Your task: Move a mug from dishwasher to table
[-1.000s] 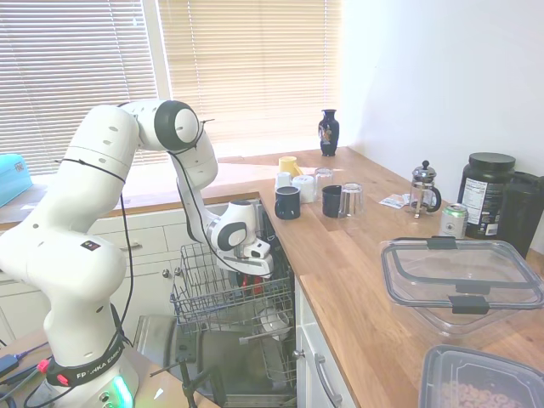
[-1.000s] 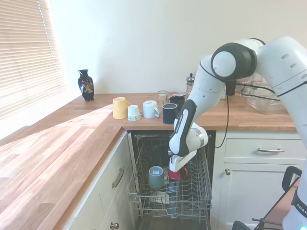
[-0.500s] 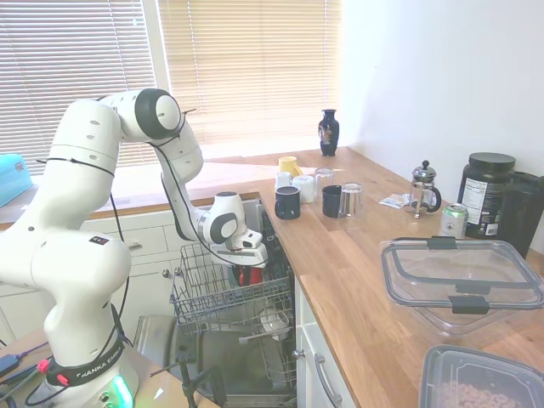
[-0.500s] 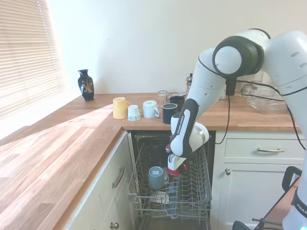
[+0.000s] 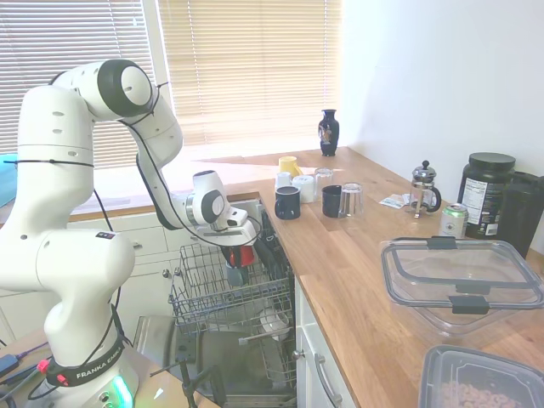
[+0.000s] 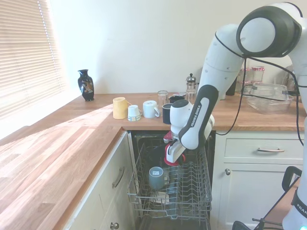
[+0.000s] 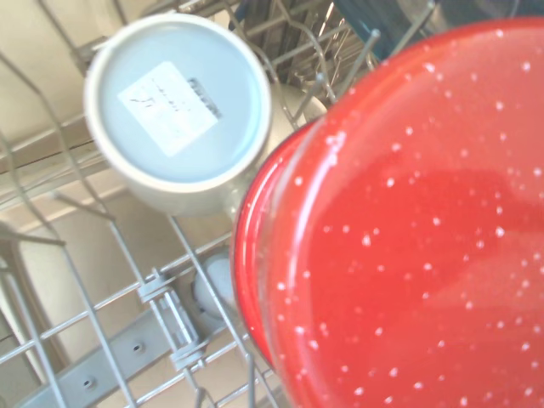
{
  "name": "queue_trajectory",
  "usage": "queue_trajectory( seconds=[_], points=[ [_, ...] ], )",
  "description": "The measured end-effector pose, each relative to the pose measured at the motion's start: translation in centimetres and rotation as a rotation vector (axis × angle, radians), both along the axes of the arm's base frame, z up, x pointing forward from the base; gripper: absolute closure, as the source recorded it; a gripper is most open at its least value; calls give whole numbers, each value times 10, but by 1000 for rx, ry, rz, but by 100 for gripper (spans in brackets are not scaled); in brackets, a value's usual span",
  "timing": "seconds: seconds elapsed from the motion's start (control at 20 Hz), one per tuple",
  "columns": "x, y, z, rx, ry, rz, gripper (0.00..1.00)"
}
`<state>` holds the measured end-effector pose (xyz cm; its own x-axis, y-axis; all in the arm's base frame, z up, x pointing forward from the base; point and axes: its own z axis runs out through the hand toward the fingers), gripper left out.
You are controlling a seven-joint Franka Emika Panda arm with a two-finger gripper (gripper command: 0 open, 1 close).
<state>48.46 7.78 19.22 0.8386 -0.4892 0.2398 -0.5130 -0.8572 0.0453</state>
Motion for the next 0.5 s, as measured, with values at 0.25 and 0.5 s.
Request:
queue_trajectory(
  seconds=[0.25, 0.5],
  points=[
    [-12, -4, 44, -8, -54, -7, 100],
    [-31, -12, 101, -13, -99, -34, 100]
  ],
)
